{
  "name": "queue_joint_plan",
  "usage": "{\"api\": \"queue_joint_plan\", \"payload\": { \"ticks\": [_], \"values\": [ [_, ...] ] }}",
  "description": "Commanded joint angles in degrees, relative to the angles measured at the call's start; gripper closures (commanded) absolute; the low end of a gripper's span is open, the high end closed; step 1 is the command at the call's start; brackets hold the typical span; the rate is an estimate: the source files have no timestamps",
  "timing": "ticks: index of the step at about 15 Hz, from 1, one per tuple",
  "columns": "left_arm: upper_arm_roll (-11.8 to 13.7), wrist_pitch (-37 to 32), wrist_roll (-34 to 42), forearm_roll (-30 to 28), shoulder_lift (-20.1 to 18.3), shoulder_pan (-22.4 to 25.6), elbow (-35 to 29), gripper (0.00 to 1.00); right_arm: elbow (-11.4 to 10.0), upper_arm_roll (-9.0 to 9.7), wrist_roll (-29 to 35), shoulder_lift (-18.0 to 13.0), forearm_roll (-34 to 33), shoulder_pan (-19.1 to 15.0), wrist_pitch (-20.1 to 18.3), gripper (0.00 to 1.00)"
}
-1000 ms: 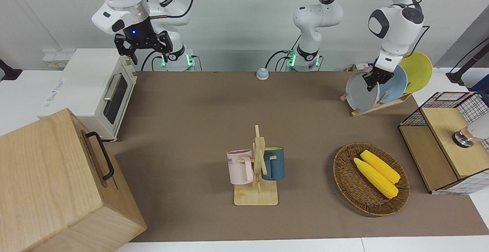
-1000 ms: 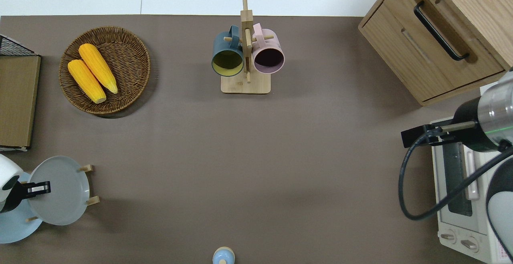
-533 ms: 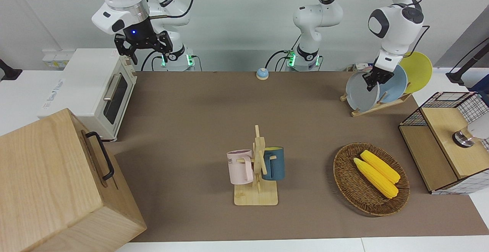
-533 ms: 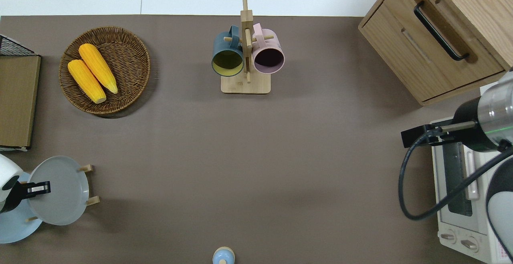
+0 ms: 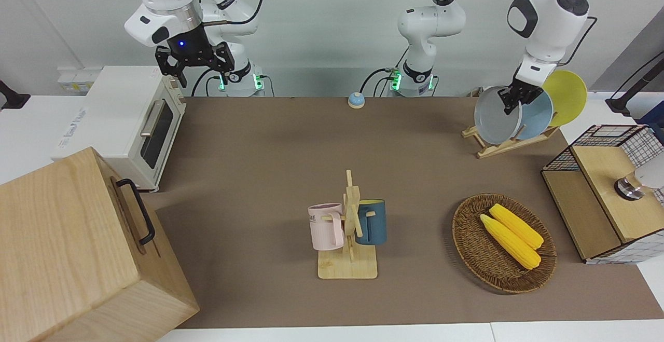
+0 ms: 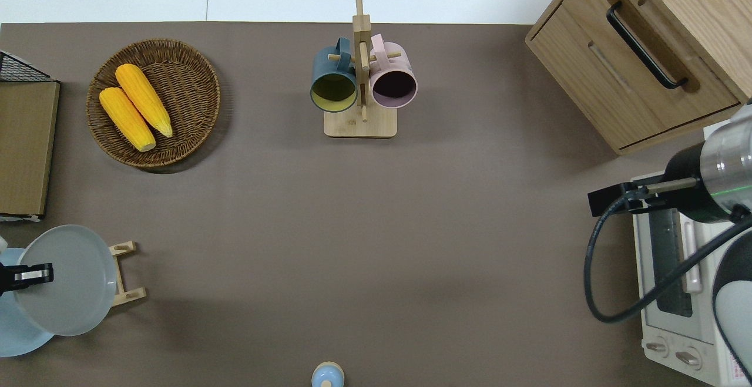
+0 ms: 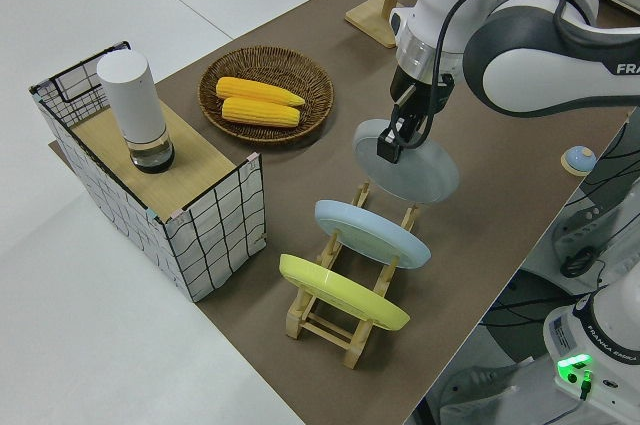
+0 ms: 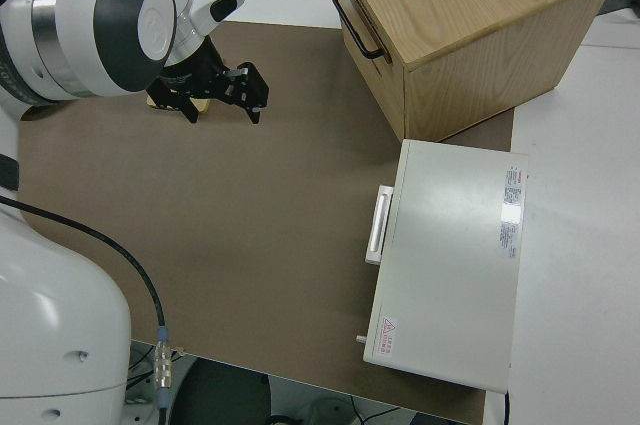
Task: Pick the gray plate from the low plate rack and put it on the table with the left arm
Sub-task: 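Lift the gray plate out of the rack and carry it away from it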
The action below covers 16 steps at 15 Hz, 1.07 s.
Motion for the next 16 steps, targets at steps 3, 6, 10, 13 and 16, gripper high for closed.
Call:
{"api": "queue_joint_plan", "payload": {
  "ticks": [3, 6, 10, 13, 16],
  "values": [
    [-2.82, -10.61, -1.31, -0.16, 0.22, -0.52, 8.28, 1.00, 0.35, 0.33, 0.01, -0.14, 0.59, -0.56, -0.83, 0.013],
    [-3.35, -11.68, -1.40, -3.48, -0.39, -0.52, 8.82, 1.00, 0.35, 0.33, 0.01, -0.14, 0.59, -0.56, -0.83, 0.011],
    [-3.35, -12.99, -1.40, -11.57, -0.66, -0.52, 8.90, 1.00, 0.35, 0.33, 0.01, -0.14, 0.59, -0.56, -0.83, 0.011],
    [-3.26, -15.01, -1.66, -18.60, -0.57, -0.52, 8.82, 1.00, 0.35, 0.33, 0.01, -0.14, 0.59, -0.56, -0.83, 0.011],
    [-3.17, -16.33, -0.70, -25.01, 0.13, -0.52, 8.47, 1.00, 0.35, 0.33, -0.08, -0.14, 0.59, -0.56, -0.83, 0.011]
  ]
}}
